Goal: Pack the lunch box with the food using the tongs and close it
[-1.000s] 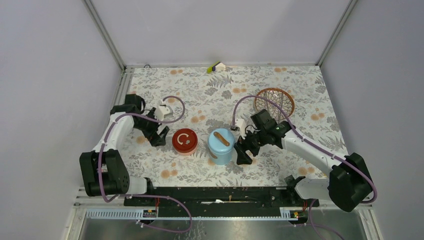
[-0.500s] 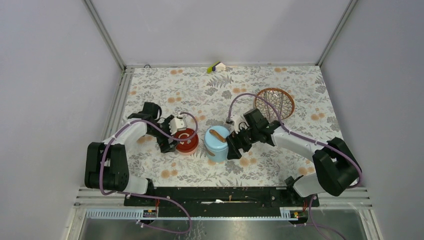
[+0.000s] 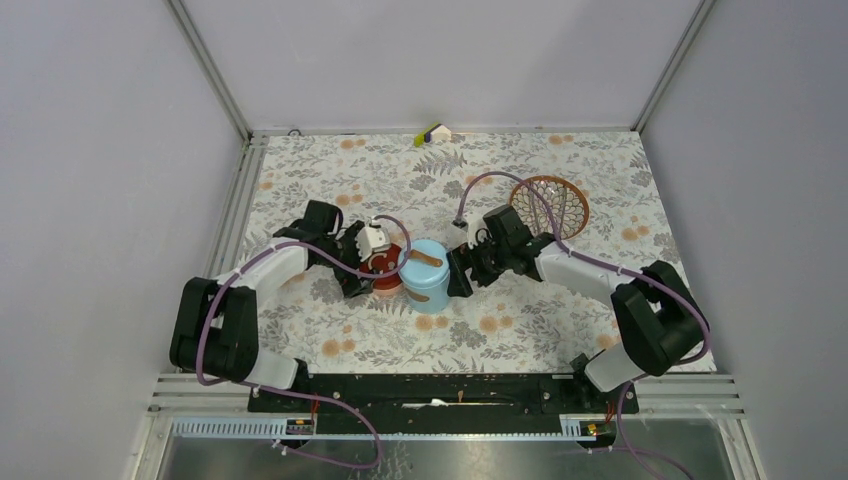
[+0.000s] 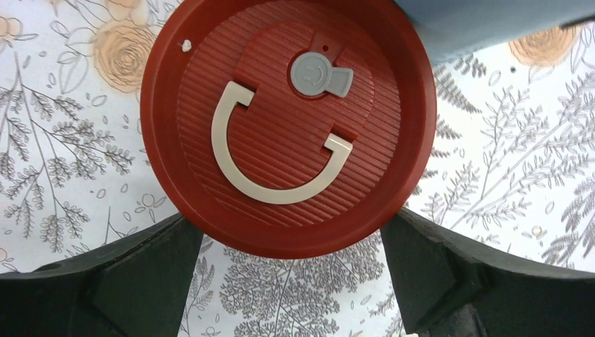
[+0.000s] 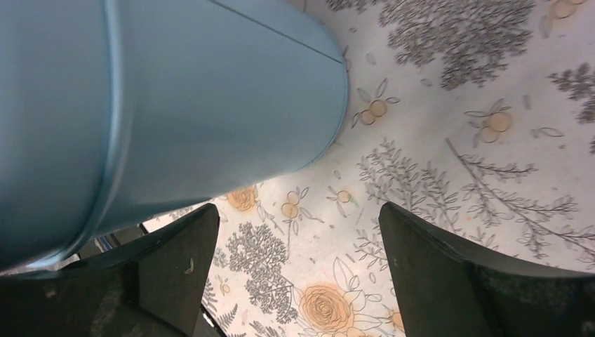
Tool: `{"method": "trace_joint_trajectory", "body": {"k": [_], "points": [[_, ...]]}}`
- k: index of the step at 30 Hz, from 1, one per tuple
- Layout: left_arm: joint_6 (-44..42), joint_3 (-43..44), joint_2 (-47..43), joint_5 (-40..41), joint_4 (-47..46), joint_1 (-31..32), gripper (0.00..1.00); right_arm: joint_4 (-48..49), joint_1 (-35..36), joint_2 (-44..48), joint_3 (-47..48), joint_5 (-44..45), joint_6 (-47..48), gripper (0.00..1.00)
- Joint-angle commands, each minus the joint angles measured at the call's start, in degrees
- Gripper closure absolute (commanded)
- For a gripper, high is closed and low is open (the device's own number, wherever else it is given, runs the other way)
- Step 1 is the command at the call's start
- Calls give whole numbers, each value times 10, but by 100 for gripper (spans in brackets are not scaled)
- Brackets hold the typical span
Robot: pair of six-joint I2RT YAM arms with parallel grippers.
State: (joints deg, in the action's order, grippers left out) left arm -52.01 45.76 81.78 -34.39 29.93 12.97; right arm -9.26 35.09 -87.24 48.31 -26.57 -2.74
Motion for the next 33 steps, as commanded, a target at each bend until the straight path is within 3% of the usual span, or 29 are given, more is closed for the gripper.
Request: {"method": "trace_joint_trajectory", "body": {"k": [1, 10, 15, 20, 24, 29, 33], "points": [[77, 6, 7, -58, -83, 20, 1, 49, -17, -17, 24, 28, -39, 8], [149, 21, 21, -62, -115, 34, 1, 85, -59, -41, 19, 27, -62, 7], [146, 4, -33, -80, -100, 7, 1, 87, -118, 5, -19, -42, -22, 8], [113, -6, -88, -86, -7, 14, 3, 24, -117, 38, -27, -134, 44, 11], [117, 14, -133, -92, 59, 51, 11, -28, -116, 76, -21, -165, 74, 11], [254, -28, -169, -68, -63, 123, 32, -18, -106, 85, -41, -193, 66, 12], [350, -65, -174, 10, -184, 197, 38, -7, -78, 83, -42, -190, 49, 13]]}}
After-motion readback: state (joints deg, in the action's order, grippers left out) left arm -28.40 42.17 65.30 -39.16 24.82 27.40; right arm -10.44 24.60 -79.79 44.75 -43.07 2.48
